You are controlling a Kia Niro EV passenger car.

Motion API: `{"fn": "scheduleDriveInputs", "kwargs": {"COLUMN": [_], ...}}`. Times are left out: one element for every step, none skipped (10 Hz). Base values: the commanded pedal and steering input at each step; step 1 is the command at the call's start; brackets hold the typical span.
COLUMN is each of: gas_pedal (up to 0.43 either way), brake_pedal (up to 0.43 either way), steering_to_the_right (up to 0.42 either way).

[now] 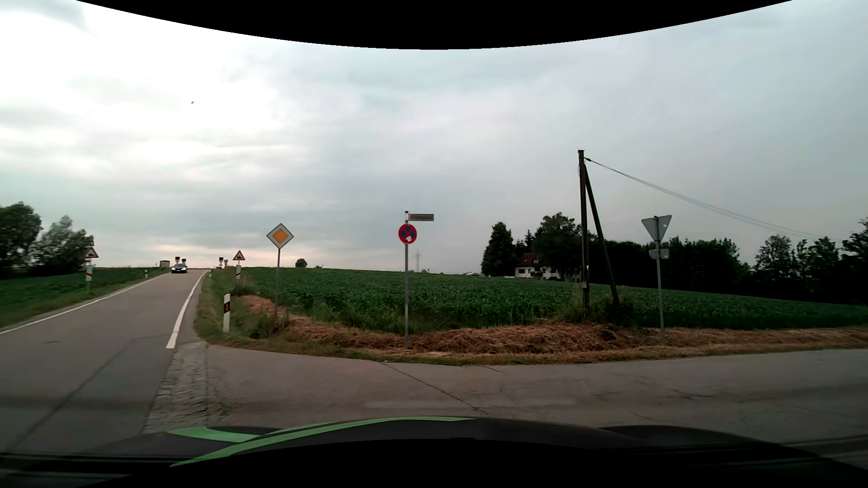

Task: Follow the waypoints while adhering to traffic rules and regulations

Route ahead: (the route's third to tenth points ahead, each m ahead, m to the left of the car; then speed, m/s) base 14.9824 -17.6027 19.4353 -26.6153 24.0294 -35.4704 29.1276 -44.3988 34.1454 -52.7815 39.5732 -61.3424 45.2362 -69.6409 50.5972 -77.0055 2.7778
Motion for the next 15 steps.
{"fn": "scheduleDriveInputs", "kwargs": {"gas_pedal": [0.039, 0.047, 0.047, 0.059, 0.059, 0.067, 0.079, 0.087, 0.087, 0.098, 0.098, 0.11, 0.11, 0.11, 0.11], "brake_pedal": [0.0, 0.0, 0.0, 0.0, 0.0, 0.0, 0.0, 0.0, 0.0, 0.0, 0.0, 0.0, 0.0, 0.0, 0.0], "steering_to_the_right": [0.488, 0.5, 0.507, 0.512, 0.513, 0.513, 0.513, 0.513, 0.515, 0.516, 0.516, 0.516, 0.515, 0.513, 0.509]}}
